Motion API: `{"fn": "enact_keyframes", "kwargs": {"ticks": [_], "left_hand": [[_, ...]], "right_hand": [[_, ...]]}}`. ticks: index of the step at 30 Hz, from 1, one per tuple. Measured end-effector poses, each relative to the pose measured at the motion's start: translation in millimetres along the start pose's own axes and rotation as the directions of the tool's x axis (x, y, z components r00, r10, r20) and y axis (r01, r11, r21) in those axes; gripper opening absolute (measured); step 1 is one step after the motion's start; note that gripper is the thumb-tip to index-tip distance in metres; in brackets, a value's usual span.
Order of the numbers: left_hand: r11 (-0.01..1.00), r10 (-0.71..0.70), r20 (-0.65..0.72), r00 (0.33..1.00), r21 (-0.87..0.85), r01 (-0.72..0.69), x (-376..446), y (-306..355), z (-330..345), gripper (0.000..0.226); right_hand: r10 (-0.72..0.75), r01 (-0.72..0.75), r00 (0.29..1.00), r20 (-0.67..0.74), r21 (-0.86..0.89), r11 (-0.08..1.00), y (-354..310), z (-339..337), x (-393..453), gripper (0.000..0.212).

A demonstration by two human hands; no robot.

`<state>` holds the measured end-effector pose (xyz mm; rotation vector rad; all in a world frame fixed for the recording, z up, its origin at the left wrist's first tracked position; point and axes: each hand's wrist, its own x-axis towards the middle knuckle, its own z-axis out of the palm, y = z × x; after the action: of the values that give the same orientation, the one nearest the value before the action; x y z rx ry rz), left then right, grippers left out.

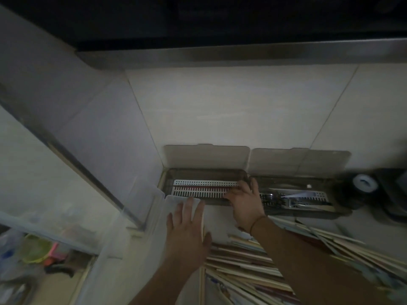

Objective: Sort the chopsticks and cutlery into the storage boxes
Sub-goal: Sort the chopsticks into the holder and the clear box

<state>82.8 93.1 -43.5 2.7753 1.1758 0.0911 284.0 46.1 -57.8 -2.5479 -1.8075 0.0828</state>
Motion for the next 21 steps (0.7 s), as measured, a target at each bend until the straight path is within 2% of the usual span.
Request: {"fn": "enact_keyframes", "kwargs": {"ticks": [2, 4, 7, 8, 10, 12, 15, 18, 21], "left_hand": [[1.0, 0.01, 0.007, 1.0, 0.018, -0.01, 15, 0, 1, 0.08], [0.998, -0.035, 0.046, 0.998, 0.058, 0.032, 30, -2, 6, 0.078], [0.993, -0.092, 0.054, 0.994, 0.084, 0.088, 43, -2, 15, 0.077], [0.991, -0.1, 0.053, 0.994, 0.093, 0.095, 44, -2, 16, 0.076], [0.989, -0.112, 0.042, 0.993, 0.106, 0.107, 44, -3, 18, 0.075], [0.987, -0.118, 0.034, 0.992, 0.113, 0.114, 44, -3, 17, 0.075], [0.985, -0.138, 0.031, 0.99, 0.109, 0.134, 43, 0, 16, 0.074], [0.984, -0.147, 0.039, 0.988, 0.112, 0.142, 43, 2, 16, 0.073], [0.982, -0.149, 0.042, 0.988, 0.119, 0.144, 43, 2, 14, 0.072]], "right_hand": [[0.007, -0.007, 0.997, -0.071, 0.007, 1.0, -4, -11, -19, 0.056], [0.027, -0.006, 0.979, -0.202, 0.106, 0.994, -9, -12, -52, 0.061], [0.038, 0.1, 0.914, -0.403, 0.315, 0.944, 2, 2, -124, 0.038], [0.079, 0.085, 0.895, -0.438, 0.343, 0.935, 14, 10, -152, 0.031], [0.222, -0.057, 0.856, -0.467, 0.342, 0.938, 50, 24, -212, 0.022], [0.389, -0.269, 0.798, -0.46, 0.307, 0.913, 91, 33, -267, 0.02], [0.585, -0.536, 0.729, -0.355, 0.236, 0.811, 133, 35, -325, 0.029], [0.641, -0.633, 0.743, -0.192, 0.11, 0.767, 147, 34, -346, 0.017], [0.654, -0.648, 0.754, -0.062, 0.094, 0.756, 149, 26, -341, 0.033]]}}
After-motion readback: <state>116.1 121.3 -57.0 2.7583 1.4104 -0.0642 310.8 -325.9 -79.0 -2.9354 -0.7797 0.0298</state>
